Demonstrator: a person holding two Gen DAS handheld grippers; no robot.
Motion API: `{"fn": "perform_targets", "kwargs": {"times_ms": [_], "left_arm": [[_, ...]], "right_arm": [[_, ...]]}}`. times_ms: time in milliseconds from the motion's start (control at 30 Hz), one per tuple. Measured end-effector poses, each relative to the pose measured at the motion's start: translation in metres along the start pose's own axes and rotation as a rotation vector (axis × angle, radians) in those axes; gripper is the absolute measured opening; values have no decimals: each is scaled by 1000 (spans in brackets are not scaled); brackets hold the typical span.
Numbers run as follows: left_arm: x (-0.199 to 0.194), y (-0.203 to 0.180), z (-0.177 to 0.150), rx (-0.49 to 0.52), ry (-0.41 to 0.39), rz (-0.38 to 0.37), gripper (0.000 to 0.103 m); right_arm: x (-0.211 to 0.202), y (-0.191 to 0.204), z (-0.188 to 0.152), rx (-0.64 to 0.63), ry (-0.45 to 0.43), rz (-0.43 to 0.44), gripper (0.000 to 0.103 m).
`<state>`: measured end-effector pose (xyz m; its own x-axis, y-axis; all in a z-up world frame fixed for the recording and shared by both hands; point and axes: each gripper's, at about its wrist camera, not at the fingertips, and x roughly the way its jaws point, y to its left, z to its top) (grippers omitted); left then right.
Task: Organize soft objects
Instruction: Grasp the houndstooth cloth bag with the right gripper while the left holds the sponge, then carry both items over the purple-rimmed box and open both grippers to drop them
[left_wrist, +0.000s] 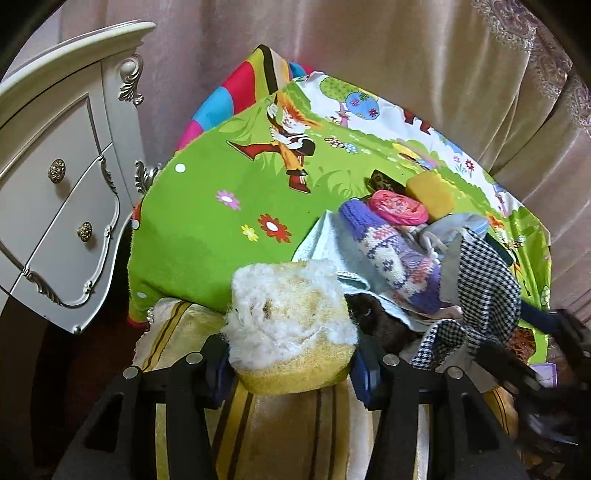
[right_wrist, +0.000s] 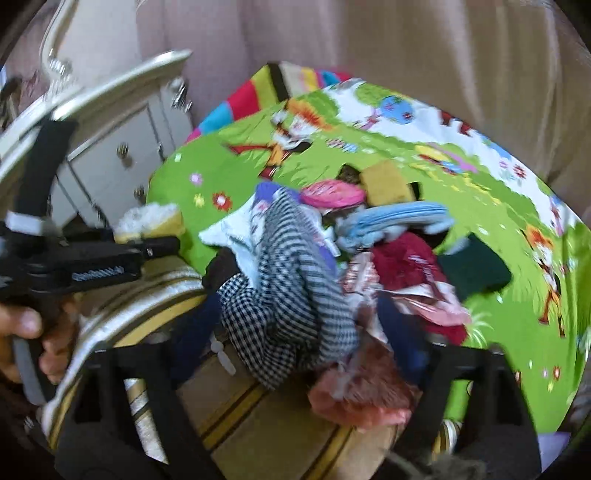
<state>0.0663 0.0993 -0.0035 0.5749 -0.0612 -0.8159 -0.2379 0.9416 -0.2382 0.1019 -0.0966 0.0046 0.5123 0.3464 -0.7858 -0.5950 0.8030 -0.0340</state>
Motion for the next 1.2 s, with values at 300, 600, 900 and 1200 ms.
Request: {"fn": "perform_targets", "kwargs": {"times_ms": [300,600,900,1200], "left_arm": [[-13,-9,-5,24,-51,-20,51],[-36,-32,-16,56,-125,-82,51],[-54,-77,-28,137,-178,-134,51],[-65,-152,-50,275,-178,-226,51]], "right_arm": [[-3,-7,-7,27,-29,45,24],[-43,-28,-9,125,-147,87,24],[-109,-72,-35,259,-265,69,24],[-158,-138,-96,427,-299,-53,24]]}}
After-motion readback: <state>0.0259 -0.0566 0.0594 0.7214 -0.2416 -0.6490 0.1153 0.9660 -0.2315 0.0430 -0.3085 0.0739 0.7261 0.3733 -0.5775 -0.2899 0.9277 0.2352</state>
